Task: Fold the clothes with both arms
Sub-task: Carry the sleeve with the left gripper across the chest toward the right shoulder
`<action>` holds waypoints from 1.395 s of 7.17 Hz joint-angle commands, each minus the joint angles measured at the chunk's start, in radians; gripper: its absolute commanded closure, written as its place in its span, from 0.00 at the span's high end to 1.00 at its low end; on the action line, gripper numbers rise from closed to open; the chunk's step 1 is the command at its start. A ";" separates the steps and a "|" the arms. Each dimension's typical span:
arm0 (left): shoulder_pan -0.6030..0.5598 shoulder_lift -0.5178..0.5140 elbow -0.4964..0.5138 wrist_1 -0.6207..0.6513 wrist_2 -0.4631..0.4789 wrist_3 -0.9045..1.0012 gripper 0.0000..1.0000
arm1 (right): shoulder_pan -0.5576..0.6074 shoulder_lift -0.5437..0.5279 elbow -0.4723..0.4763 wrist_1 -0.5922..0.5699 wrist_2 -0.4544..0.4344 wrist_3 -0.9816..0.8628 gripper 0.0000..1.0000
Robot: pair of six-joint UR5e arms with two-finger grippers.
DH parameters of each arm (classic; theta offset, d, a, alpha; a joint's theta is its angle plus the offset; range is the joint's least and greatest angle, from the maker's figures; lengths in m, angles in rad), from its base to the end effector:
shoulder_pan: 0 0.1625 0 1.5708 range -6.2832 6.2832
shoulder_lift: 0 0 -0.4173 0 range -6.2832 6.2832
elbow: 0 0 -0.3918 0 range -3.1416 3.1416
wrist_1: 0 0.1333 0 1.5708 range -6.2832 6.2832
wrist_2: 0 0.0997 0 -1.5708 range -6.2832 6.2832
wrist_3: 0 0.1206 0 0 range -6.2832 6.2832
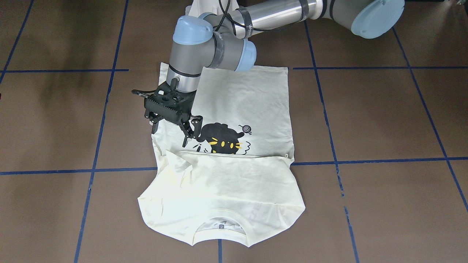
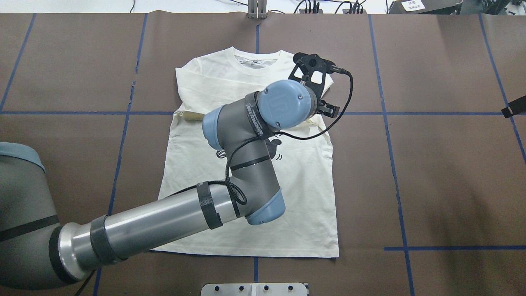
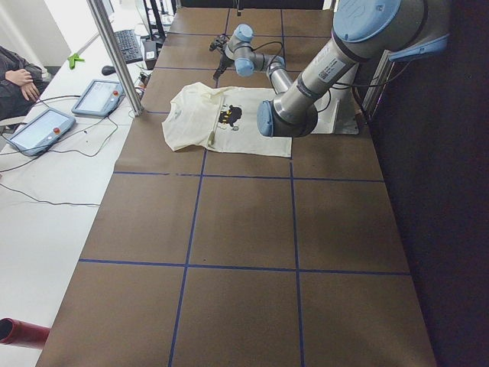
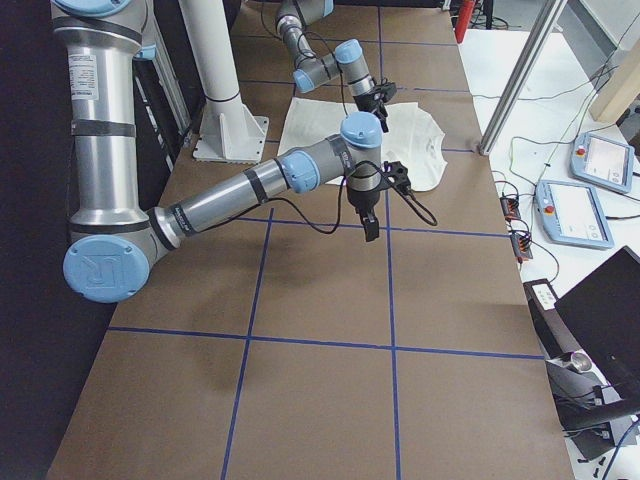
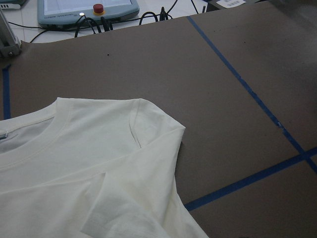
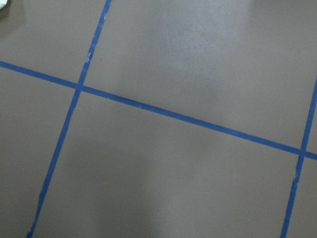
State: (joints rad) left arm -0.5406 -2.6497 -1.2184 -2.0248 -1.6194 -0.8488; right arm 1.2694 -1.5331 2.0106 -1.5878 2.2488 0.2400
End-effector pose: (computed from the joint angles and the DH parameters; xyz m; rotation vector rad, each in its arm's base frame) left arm 0.6289 -0.5261 0.0530 0.6631 0.9797 0.1885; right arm -0.0918 -0.4896 0.4393 0.2487 -0.7606 -0.2142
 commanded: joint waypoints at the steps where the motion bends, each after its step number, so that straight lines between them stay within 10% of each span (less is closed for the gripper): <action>1: -0.132 0.089 -0.112 0.119 -0.161 0.158 1.00 | -0.027 0.121 -0.055 0.015 -0.002 0.123 1.00; 6: -0.430 0.359 -0.253 0.158 -0.289 0.566 1.00 | -0.384 0.531 -0.257 0.002 -0.289 0.606 0.98; 10: -0.582 0.470 -0.253 0.117 -0.462 0.817 1.00 | -0.574 0.859 -0.629 0.002 -0.567 0.904 0.81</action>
State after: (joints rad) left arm -1.0964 -2.2122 -1.4709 -1.8849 -2.0303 -0.0618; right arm 0.7541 -0.7594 1.4821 -1.5858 1.7653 1.0514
